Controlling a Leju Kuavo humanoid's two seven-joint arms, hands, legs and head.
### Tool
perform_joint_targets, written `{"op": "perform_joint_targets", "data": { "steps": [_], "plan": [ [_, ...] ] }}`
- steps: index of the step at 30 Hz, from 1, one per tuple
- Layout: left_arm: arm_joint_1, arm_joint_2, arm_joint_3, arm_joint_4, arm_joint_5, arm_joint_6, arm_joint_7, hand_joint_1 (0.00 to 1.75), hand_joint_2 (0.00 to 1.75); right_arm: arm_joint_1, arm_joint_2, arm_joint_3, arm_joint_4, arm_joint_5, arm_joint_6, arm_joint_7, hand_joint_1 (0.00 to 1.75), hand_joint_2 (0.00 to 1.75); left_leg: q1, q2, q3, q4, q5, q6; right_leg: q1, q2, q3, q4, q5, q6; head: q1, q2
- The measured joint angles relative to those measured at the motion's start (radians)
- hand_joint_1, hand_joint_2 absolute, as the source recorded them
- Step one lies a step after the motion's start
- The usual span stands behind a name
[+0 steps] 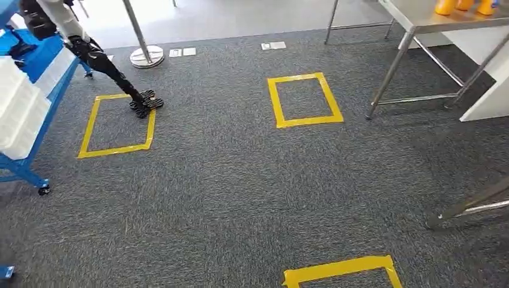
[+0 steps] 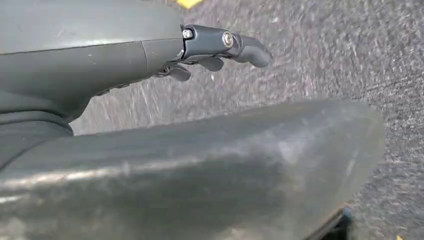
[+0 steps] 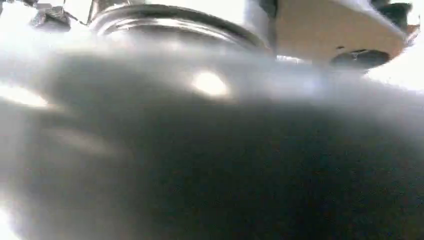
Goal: Take the parts from the cabinet and place them on the table.
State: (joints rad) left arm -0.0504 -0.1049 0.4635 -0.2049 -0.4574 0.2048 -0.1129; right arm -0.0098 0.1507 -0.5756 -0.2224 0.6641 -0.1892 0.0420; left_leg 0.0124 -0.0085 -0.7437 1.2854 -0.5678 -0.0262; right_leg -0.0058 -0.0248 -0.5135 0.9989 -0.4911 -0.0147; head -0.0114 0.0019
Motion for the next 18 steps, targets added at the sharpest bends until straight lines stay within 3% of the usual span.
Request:
{"op": "perform_joint_targets", "data": {
  "steps": [1,2,3,4,5,6,7,8,10,11,12,13,14,15,16,17,18],
  "plan": [
    [0.000,-0.001,0.005,0.000,0.010,-0.004,0.001,0.00,0.00,0.001,-0.001,0.000,0.000,0.001,0.000,0.000,0.00,0.00,0.002,0.003,-0.020,0.048,-0.012,-0.003,0.001,-0.016,-0.002,0.000,0.000,0.000,0.000,0.000],
    [0.002,-0.001,0.013,0.000,0.020,-0.009,0.003,0.00,0.00,0.000,-0.001,0.000,0.000,0.003,0.000,0.000,0.00,0.00,0.003,0.006,-0.016,0.047,-0.002,-0.005,0.001,-0.032,-0.002,0.000,-0.001,0.000,0.000,0.000],
    [0.003,-0.001,0.021,0.000,0.029,-0.010,0.003,0.00,0.00,-0.001,-0.002,-0.001,0.000,0.004,0.001,0.000,0.00,0.00,0.004,0.009,0.013,0.001,0.026,-0.006,0.001,-0.045,-0.001,0.001,-0.001,0.000,-0.001,0.000],
    [0.004,-0.001,0.028,0.000,0.032,-0.010,-0.005,0.00,0.00,-0.003,-0.002,-0.001,0.000,0.007,0.002,-0.002,0.00,0.00,0.005,0.017,0.061,-0.081,0.065,-0.005,0.001,-0.058,0.001,0.001,-0.003,0.001,-0.001,0.000],
    [0.003,-0.001,0.036,0.000,0.039,-0.008,-0.018,0.00,0.00,-0.003,-0.002,-0.002,0.000,0.009,0.003,-0.004,0.00,0.00,0.006,0.044,0.117,-0.174,0.100,-0.005,0.001,-0.070,0.004,0.002,-0.006,0.005,-0.001,0.000],
    [0.002,-0.002,0.040,0.000,0.039,-0.005,-0.029,0.00,0.00,-0.003,-0.002,-0.004,0.000,0.009,0.003,-0.005,0.00,0.00,0.004,0.103,0.154,-0.235,0.107,-0.004,0.006,-0.079,0.008,0.002,-0.011,0.011,-0.002,0.000],
    [-0.002,-0.004,0.044,0.000,0.039,-0.002,-0.032,0.00,0.00,-0.003,-0.003,-0.008,0.000,0.011,0.003,-0.007,0.00,0.00,-0.003,0.091,0.159,-0.246,0.107,0.005,0.020,-0.090,-0.003,0.010,-0.018,0.019,-0.003,0.000],
    [-0.004,-0.005,0.050,0.000,0.040,0.003,-0.033,0.00,0.00,-0.002,-0.003,-0.009,0.000,0.014,0.003,-0.007,0.00,0.00,-0.003,0.077,0.156,-0.246,0.107,0.012,0.016,-0.096,0.001,0.006,-0.018,0.023,0.007,0.000],
    [-0.001,-0.005,0.061,0.000,0.040,0.012,-0.031,0.00,0.00,-0.010,-0.004,-0.010,0.000,0.020,0.003,-0.007,0.00,0.00,-0.012,0.052,0.148,-0.247,0.111,0.024,0.012,-0.122,0.014,0.002,-0.015,0.029,0.007,0.000],
    [-0.002,-0.005,0.066,0.000,0.040,0.013,-0.031,0.00,0.00,-0.013,-0.005,-0.011,-0.001,0.022,0.003,-0.007,0.00,0.00,-0.006,0.038,0.150,-0.257,0.118,0.036,0.009,-0.113,0.011,0.008,-0.022,0.038,0.006,0.000],
    [-0.002,-0.006,0.070,0.000,0.041,0.013,-0.031,0.00,0.00,-0.013,-0.005,-0.013,-0.001,0.026,0.003,-0.007,0.00,0.00,-0.004,0.027,0.149,-0.258,0.121,0.040,0.004,-0.051,-0.004,0.029,-0.037,0.040,0.011,0.000],
    [-0.003,-0.006,0.075,0.000,0.042,0.013,-0.031,0.00,0.00,-0.011,-0.005,-0.015,0.000,0.027,0.004,-0.007,0.00,0.00,-0.002,0.017,0.146,-0.258,0.124,0.046,0.003,-0.012,-0.026,0.082,-0.067,0.034,0.012,0.000],
    [-0.006,-0.006,0.078,0.000,0.044,0.012,-0.032,0.00,0.00,-0.008,-0.005,-0.015,0.000,0.028,0.004,-0.007,0.00,0.00,-0.003,0.005,0.142,-0.258,0.128,0.051,0.001,0.006,-0.062,0.158,-0.101,0.028,0.014,0.000],
    [-0.008,-0.006,0.081,0.000,0.045,0.011,-0.032,0.00,0.00,-0.007,-0.005,-0.015,0.000,0.029,0.004,-0.007,0.00,0.00,-0.004,-0.014,0.137,-0.258,0.130,0.055,0.002,0.015,-0.106,0.248,-0.134,0.025,0.013,0.000],
    [-0.007,-0.006,0.084,0.000,0.045,0.011,-0.032,0.00,0.00,-0.007,-0.005,-0.016,0.000,0.029,0.004,-0.007,0.00,0.00,-0.005,-0.030,0.134,-0.258,0.132,0.057,0.002,0.019,-0.140,0.310,-0.149,0.026,0.014,0.000],
    [-0.007,-0.006,0.086,0.000,0.045,0.011,-0.032,0.00,0.00,-0.006,-0.005,-0.016,0.000,0.029,0.005,-0.007,0.00,0.00,-0.005,-0.046,0.133,-0.258,0.133,0.058,0.001,0.021,-0.151,0.323,-0.144,0.031,0.013,0.000],
    [-0.006,-0.006,0.088,0.000,0.045,0.011,-0.032,0.00,0.00,-0.005,-0.005,-0.016,0.000,0.030,0.005,-0.007,0.00,0.00,-0.005,-0.062,0.133,-0.258,0.135,0.057,0.001,0.022,-0.138,0.287,-0.121,0.039,0.014,0.000]
  ]
}}
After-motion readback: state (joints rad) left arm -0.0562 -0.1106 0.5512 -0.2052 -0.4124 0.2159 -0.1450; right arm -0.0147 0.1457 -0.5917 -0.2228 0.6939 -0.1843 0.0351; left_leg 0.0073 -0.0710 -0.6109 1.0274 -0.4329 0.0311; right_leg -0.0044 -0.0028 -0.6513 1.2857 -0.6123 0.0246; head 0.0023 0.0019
